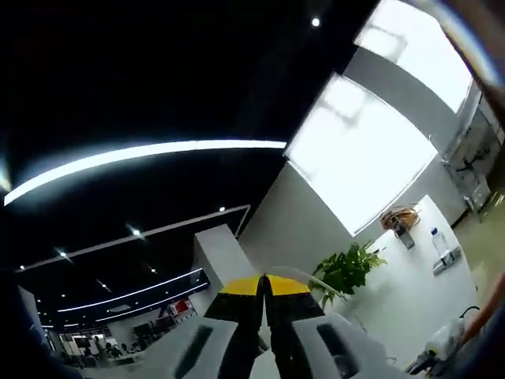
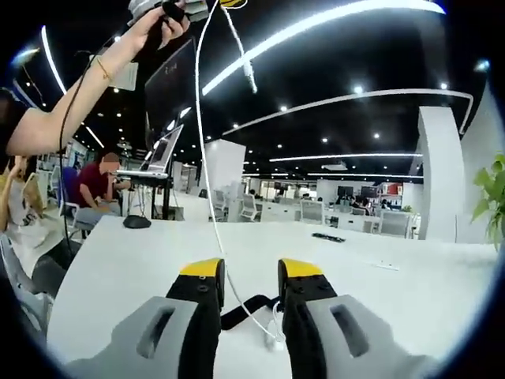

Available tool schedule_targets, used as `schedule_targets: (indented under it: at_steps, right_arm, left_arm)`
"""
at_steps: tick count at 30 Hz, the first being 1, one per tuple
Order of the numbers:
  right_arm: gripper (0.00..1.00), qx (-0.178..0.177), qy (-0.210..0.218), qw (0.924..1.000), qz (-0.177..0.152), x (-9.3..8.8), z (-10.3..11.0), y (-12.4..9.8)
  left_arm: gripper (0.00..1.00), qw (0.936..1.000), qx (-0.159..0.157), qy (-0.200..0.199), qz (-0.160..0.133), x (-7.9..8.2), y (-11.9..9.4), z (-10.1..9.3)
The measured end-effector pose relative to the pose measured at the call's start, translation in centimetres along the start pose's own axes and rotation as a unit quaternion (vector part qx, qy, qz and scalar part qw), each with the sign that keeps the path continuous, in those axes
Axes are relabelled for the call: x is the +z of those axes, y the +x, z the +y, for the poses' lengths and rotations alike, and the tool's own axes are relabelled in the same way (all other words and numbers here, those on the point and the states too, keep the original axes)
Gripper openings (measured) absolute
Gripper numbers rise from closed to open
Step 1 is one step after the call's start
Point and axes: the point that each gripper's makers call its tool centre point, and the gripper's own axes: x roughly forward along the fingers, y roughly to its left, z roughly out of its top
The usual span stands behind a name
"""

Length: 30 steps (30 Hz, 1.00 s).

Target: Peel open the Velcro strap on the desktop, arrange the wired earphones neatly onto it, and close the Velcro strap to secure them.

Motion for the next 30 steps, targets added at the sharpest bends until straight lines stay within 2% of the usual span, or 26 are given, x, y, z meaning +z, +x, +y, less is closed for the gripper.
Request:
schedule_targets:
  at_steps: [5, 16, 21, 30]
  right_arm:
    - [0.26, 0.004, 0.013, 0.9998, 0.013, -0.9, 0.1, -0.4]
    - [0.22, 0.011, 0.017, 0.9997, 0.017, -1.0, 0.4, -0.5]
    - [0.17, 0.016, 0.031, 0.9992, 0.018, -1.3, 0.5, -0.4]
    - [0.06, 0.019, 0.033, 0.9992, 0.014, -1.1, 0.6, -0.6]
  left_arm:
    - [0.05, 1.0000, -0.001, 0.002, 0.002, 0.0, 0.0, -0.1]
    - [0.05, 1.0000, 0.001, 0.008, 0.002, 0.1, 0.2, -0.3]
    - [0.05, 1.0000, 0.001, 0.006, 0.001, 0.0, 0.2, -0.3]
    - [0.05, 0.9999, 0.008, -0.007, 0.009, -1.4, -0.4, 0.2]
